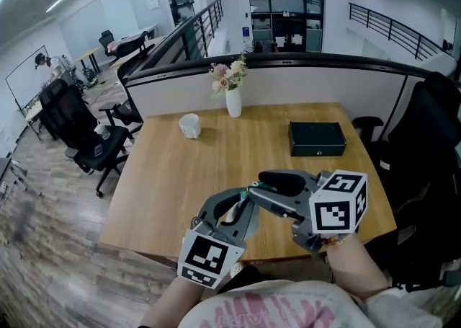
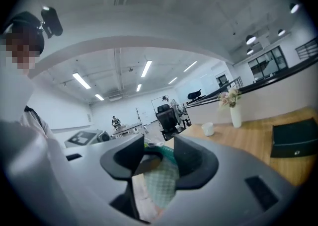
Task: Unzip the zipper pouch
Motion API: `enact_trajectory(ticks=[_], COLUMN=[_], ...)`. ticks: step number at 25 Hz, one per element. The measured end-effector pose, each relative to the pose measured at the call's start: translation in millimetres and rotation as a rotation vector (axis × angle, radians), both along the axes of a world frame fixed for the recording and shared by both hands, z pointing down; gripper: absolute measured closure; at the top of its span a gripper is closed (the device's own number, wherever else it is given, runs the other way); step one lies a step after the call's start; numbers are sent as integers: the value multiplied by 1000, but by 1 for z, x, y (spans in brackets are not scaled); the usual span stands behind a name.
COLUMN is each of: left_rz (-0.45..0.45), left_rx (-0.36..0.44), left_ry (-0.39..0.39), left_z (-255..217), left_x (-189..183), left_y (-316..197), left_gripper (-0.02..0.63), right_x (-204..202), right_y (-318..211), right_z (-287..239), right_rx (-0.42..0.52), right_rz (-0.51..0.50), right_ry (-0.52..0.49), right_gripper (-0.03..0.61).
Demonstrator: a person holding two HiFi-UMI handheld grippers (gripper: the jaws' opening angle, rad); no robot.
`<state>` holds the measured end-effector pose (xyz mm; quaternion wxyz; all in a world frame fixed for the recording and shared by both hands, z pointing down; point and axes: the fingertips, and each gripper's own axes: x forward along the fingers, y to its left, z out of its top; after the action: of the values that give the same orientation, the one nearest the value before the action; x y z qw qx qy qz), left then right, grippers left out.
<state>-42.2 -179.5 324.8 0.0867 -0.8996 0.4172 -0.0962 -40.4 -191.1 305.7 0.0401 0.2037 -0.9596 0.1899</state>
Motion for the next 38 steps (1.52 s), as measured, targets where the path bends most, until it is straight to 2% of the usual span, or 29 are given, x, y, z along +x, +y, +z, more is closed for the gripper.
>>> enact_trajectory(ticks=[4,6,8,11,18,25,38], left_rz=[-4,-16,-25,-25,-35,-40,-31], left_rx=[21,18,9,-17,-51,-76,-77], left_ry=[-18,-15,-12,6,27,65,72], left_z=[2,4,6,11,17,17,19], left_x=[2,2,2,2,1,-1,-1], left_y=[1,1,0,0,-1,-2,-7], left_gripper=[589,589,589,589,589,589,592], right_x=[-5,-5,-5,-5,-7,-7,-5], right_y=[1,2,3,4,5,3,-4], right_z=[2,0,-1,1,5,4,6], right_rx=[-67,-44,-5,25,31,22,7], right_rz=[-25,-14,4,17,14,13,34], right_ry=[-49,-41,-18,9,10,-8,-10], right_gripper=[391,405,479,493,572,575,575])
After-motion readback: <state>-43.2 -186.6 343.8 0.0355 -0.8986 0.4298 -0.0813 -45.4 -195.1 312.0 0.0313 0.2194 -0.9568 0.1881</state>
